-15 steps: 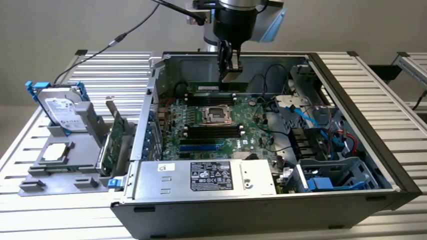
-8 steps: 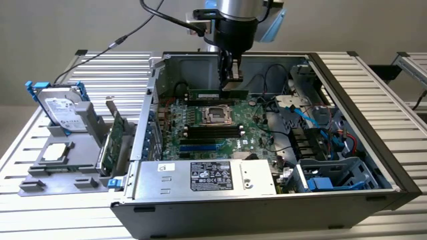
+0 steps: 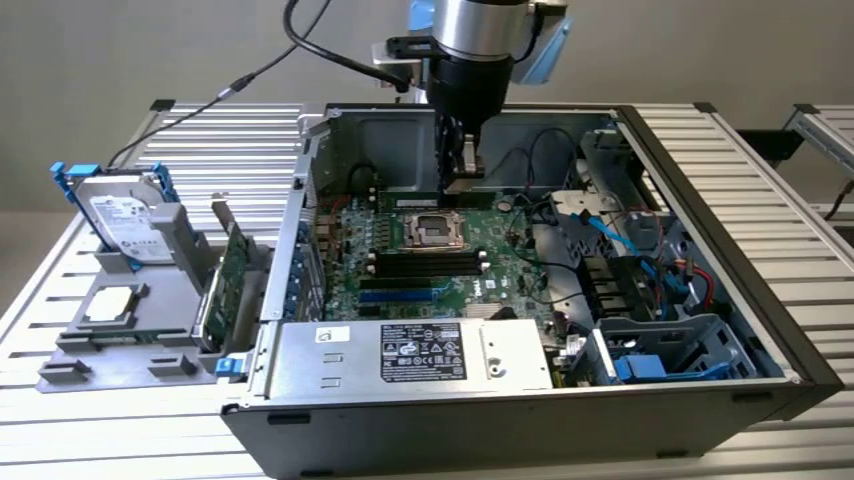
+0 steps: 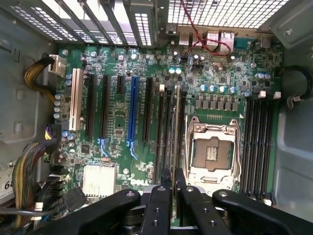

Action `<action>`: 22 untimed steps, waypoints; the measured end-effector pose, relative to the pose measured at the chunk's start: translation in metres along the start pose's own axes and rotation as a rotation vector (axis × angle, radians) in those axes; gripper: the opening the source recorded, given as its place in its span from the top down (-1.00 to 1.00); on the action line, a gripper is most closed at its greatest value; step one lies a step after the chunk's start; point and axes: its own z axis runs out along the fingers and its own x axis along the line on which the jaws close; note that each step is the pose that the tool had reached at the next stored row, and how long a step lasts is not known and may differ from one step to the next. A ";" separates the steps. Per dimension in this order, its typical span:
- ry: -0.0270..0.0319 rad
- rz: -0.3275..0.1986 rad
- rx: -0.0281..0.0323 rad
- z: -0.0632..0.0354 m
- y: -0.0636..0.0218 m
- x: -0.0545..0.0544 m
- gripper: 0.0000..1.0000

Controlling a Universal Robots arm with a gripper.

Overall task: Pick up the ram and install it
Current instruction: 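Insert the ram into the slot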

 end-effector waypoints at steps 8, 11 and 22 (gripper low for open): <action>0.0001 0.000 0.0000 0.0146 -0.0007 0.004 0.73; -0.0001 0.000 0.0000 0.0202 -0.0010 0.005 0.73; -0.0001 0.000 0.0000 0.0403 -0.0020 0.006 0.73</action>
